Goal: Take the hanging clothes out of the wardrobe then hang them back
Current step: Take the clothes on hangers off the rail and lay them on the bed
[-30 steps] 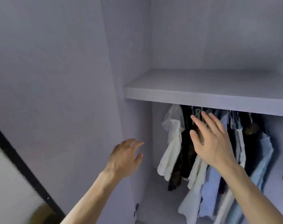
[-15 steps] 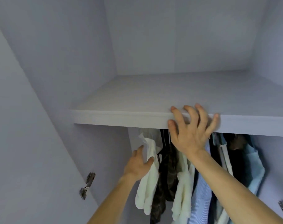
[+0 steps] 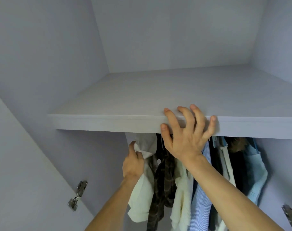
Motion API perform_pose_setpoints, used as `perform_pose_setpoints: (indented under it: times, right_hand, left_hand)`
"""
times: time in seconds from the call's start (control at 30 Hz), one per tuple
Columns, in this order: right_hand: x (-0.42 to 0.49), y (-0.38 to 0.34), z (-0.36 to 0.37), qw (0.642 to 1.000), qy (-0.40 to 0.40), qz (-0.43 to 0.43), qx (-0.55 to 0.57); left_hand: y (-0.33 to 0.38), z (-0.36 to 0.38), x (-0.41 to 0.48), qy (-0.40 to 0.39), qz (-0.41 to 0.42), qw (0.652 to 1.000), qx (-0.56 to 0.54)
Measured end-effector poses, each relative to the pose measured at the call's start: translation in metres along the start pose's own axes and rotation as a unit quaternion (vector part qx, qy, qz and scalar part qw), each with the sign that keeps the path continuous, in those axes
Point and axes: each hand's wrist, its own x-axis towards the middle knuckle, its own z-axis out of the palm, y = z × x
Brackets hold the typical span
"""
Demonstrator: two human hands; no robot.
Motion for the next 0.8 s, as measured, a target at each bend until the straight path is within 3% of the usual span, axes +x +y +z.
perform_pose_setpoints:
  times: [0.33,0.67,0.8]
  right_hand:
    - [0.004,-0.002,-0.011,0.999,-0.048,0.011,0.009]
    - [0.007,-0.005,-0.021,0.995,-0.09,0.029,0.031]
    - [0.009,-0.003,-0.023,0.994,-0.098,0.028,0.042]
  left_hand:
    - [0.007,-0.045,0.015,-0.008,-0.003,0.999,0.045]
    - [0.028,-0.065,-0.002,0.117,-0.018,0.981,-0.15]
    - [0.015,-0.062,-0.013,0.102,-0.007,0.987,-0.126]
